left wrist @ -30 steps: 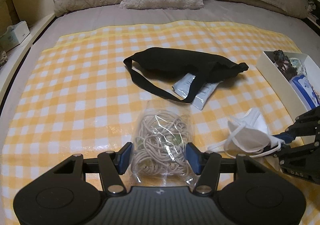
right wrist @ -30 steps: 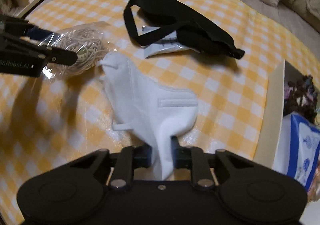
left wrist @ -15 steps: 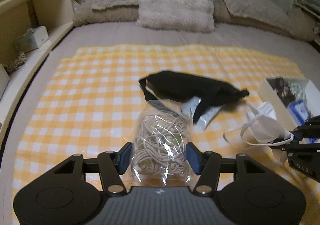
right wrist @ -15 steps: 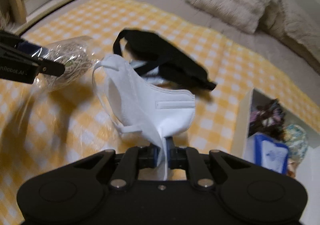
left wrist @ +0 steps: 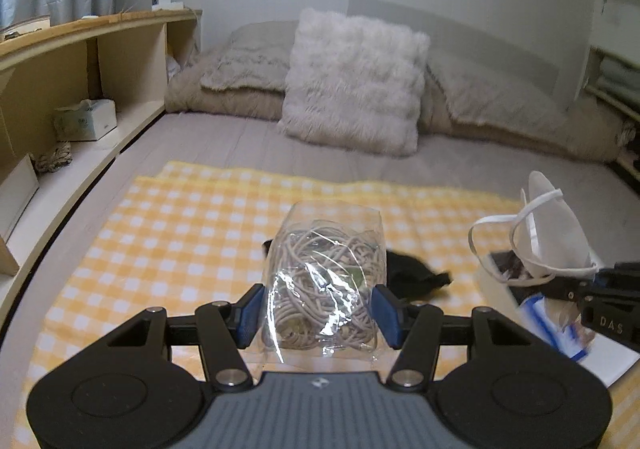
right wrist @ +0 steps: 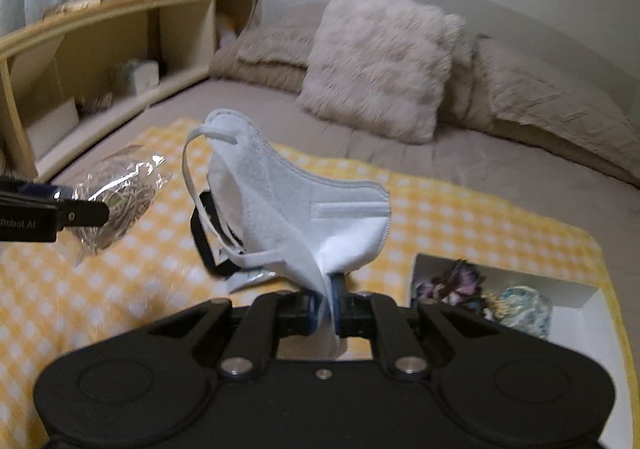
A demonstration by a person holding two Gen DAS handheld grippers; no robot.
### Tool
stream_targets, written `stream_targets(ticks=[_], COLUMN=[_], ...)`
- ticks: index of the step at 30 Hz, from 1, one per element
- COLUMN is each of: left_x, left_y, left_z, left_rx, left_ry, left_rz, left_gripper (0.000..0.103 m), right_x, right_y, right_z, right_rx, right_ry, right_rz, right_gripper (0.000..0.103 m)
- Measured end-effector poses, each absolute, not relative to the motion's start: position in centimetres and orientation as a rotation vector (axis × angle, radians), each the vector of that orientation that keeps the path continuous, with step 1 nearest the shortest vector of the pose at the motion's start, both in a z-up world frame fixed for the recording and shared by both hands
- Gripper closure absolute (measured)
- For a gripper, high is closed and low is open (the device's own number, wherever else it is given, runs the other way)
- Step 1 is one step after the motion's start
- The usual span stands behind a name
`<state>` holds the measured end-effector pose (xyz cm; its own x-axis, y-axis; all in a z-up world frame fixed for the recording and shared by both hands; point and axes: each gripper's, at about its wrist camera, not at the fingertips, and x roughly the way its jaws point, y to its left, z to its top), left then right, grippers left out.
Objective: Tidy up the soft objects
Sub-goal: 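Lift the rubber band bag and face mask and carry both over the box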
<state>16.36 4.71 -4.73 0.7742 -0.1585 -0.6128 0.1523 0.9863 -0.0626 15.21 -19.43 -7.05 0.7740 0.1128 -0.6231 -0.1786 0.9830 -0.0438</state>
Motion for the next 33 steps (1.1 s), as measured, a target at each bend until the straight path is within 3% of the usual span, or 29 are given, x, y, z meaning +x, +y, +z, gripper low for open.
stream_targets(ticks=[16,33], left_x=[14.7,15.4], left_y=[-5.0,-16.4], left_z=[-2.8,-4.7], left_rx=[0.012,-0.002], left_ry=[0.556,0.6], left_rz=[-0.423,-0.621], left_gripper=[0.045,0.045], right_x=[11.0,10.2], right_y=[-29.9,-43.6], right_z=[-3.5,-8.7], right_rx=[0.034,0.034], right_ry=[0.574,0.774], right_rz=[-0.003,-0.322], right_gripper=[0.094,0.093])
